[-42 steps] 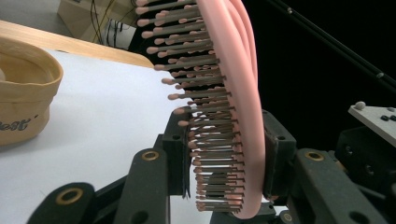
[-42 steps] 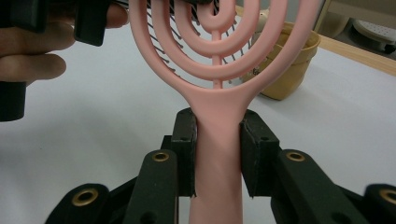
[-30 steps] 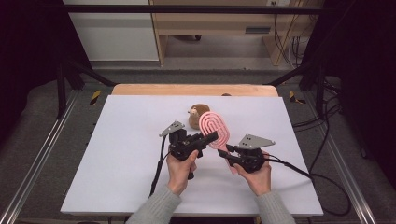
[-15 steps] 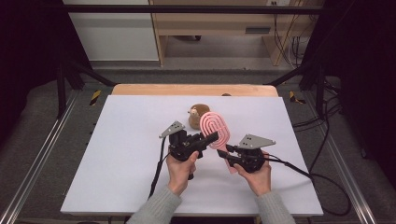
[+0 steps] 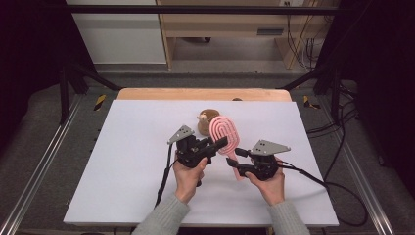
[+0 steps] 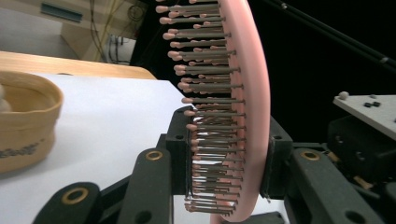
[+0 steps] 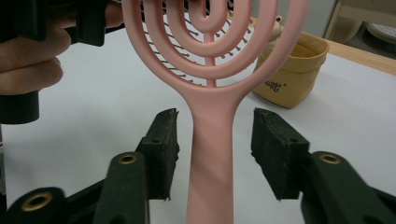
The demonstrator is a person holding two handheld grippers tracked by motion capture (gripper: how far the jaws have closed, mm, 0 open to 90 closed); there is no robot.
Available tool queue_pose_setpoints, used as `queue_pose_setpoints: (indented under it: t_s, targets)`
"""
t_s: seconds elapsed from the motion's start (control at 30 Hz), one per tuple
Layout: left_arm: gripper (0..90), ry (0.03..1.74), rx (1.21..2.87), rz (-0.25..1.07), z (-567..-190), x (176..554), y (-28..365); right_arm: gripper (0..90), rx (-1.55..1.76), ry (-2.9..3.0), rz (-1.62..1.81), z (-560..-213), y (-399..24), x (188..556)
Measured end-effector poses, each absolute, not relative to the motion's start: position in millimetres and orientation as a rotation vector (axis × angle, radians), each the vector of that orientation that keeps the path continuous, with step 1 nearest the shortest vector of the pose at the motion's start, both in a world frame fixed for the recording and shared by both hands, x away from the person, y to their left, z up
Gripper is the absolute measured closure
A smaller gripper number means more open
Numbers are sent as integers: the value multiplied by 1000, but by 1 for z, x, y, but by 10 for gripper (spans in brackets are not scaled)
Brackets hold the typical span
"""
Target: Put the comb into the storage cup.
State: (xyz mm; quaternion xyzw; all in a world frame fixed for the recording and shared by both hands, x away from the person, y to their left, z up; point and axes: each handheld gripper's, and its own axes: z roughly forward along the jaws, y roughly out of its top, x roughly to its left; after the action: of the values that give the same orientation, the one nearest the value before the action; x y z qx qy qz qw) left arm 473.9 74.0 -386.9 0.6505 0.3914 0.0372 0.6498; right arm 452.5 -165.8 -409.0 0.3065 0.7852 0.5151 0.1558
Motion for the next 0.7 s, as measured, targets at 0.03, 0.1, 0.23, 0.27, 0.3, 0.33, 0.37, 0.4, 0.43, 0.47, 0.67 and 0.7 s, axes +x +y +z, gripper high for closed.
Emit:
queue_pose_setpoints:
  t_s: [0.03, 0.1, 0.23, 0.27, 0.3, 0.33, 0.37, 0.4, 0.43, 0.47, 0.67, 0.7]
  targets:
    - [636, 890, 1482, 91, -387, 475, 75, 464, 876, 2246, 1479, -409, -166, 453]
    - [636, 896, 1485, 104, -386, 476, 77, 396, 883, 2249, 1495, -408, -167, 454]
    - [635, 901, 1495, 129, -385, 477, 81, 314, 901, 2236, 1527, -408, -170, 455]
    - [635, 902, 1498, 137, -385, 477, 81, 291, 903, 2233, 1532, -408, -170, 456]
    - [635, 902, 1500, 143, -384, 478, 82, 272, 905, 2227, 1535, -408, -171, 456]
    - [635, 903, 1501, 148, -384, 478, 83, 254, 903, 2223, 1539, -408, -172, 456]
    - [635, 904, 1500, 154, -383, 478, 84, 238, 907, 2219, 1543, -408, -172, 456]
    - [635, 903, 1504, 158, -383, 478, 86, 226, 908, 2209, 1548, -408, -173, 457]
    - [635, 903, 1506, 167, -382, 478, 87, 213, 910, 2200, 1556, -408, -175, 457]
    - [635, 904, 1506, 175, -381, 479, 88, 200, 914, 2201, 1559, -407, -176, 457]
    - [634, 907, 1512, 197, -378, 481, 97, 149, 898, 2184, 1537, -405, -179, 458]
    - [635, 908, 1512, 200, -378, 482, 98, 146, 896, 2187, 1534, -406, -179, 458]
